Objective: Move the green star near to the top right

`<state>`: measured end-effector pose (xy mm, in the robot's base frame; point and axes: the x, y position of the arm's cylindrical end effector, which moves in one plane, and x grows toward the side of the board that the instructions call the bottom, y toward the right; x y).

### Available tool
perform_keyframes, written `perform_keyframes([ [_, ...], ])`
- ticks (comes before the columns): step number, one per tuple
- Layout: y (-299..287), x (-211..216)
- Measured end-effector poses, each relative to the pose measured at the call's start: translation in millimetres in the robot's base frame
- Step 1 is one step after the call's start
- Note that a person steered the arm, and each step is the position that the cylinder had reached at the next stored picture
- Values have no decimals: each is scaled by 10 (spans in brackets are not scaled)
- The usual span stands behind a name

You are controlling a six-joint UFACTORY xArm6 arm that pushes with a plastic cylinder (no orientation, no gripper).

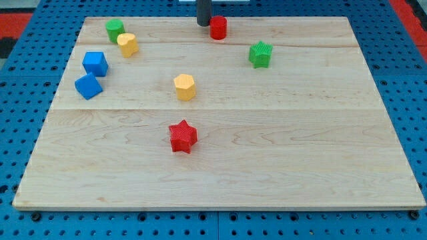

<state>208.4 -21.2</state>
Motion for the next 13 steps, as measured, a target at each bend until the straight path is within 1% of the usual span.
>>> perform_keyframes([
  [2, -125, 21],
  [3, -416, 480],
  [4, -368, 896],
  [5, 245, 996],
  [6, 952, 1190],
  [7, 1368, 1118],
  [8, 1328, 776],
  [9, 1676, 725],
  [10, 1800, 647],
  [11, 1830, 546],
  [12, 2024, 546],
  [13, 1799, 574],
])
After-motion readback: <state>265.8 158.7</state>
